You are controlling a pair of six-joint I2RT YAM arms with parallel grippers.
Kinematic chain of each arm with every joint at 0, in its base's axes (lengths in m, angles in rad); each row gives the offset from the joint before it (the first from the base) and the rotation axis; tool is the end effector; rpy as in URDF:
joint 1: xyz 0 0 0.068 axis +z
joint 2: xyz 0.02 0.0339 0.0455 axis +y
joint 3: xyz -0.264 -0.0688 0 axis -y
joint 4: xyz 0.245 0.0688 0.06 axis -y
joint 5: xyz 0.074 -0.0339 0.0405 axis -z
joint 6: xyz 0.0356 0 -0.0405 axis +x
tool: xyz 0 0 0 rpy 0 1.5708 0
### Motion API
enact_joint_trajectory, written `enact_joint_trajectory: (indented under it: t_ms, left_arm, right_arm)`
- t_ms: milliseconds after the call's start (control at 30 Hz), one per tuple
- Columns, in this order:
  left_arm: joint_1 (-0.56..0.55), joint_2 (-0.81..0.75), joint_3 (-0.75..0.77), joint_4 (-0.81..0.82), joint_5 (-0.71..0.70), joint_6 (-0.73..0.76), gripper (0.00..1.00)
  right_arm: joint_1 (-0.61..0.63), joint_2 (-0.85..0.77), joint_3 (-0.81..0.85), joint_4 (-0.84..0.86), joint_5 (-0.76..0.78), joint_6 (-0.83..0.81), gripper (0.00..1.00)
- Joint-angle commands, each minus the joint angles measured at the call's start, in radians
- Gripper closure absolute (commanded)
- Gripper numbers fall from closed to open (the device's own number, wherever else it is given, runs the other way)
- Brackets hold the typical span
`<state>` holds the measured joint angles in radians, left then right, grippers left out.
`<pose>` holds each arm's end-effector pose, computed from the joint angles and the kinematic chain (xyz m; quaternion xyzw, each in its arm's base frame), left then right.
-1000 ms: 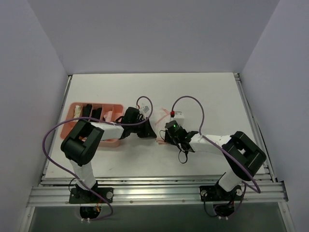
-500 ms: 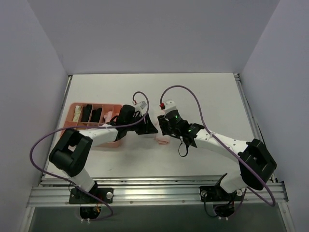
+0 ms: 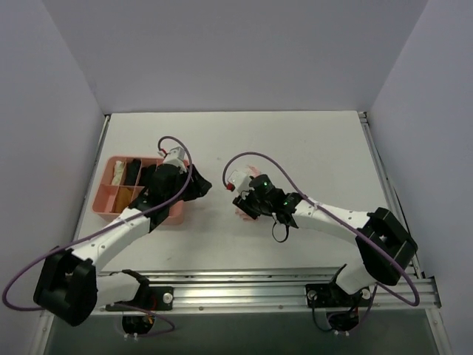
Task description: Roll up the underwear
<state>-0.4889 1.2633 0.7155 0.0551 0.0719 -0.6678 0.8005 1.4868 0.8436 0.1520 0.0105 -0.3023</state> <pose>0.2433 -0.1323 0.2369 -0.0582 0.8559 -0.3063 0.4127 0.2276 0.2341 0.2259 -0.4471 0.7321 0.1223 0.4992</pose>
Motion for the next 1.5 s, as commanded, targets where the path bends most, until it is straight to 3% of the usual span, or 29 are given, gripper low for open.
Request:
enact_joint_trajectory:
  t_ms: [0, 233, 367, 967, 1067, 1300, 1467]
  left_arm:
    - [0.018, -0.131, -0.014, -0.054, -0.171, 0.022, 0.44]
    - [0.047, -0.261, -0.065, -0.098, -0.213, 0.043, 0.4]
    - [0.069, -0.254, -0.074, -0.089, -0.187, 0.037, 0.39]
    - [0.092, -0.248, -0.074, -0.081, -0.143, 0.039, 0.39]
    - [0.092, -0.254, -0.077, -0.074, -0.133, 0.046, 0.4]
    - [0.093, -0.269, -0.086, -0.058, -0.104, 0.059, 0.41]
    - [0.107, -0.269, -0.111, 0.005, -0.023, 0.059, 0.44]
  right_arm:
    - [0.037, -0.002, -0.07, 0.095, -0.014, -0.13, 0.51]
    - [0.112, 0.015, -0.104, 0.1, -0.018, -0.178, 0.49]
    - [0.151, 0.064, -0.126, 0.126, 0.1, -0.196, 0.49]
    - [0.154, 0.174, -0.113, 0.115, 0.206, -0.242, 0.51]
    - [0.147, 0.191, -0.092, 0.098, 0.189, -0.25, 0.55]
    - [0.126, 0.202, -0.052, 0.061, 0.092, -0.264, 0.9]
    - [0.102, 0.199, 0.026, 0.026, -0.056, -0.232, 0.96]
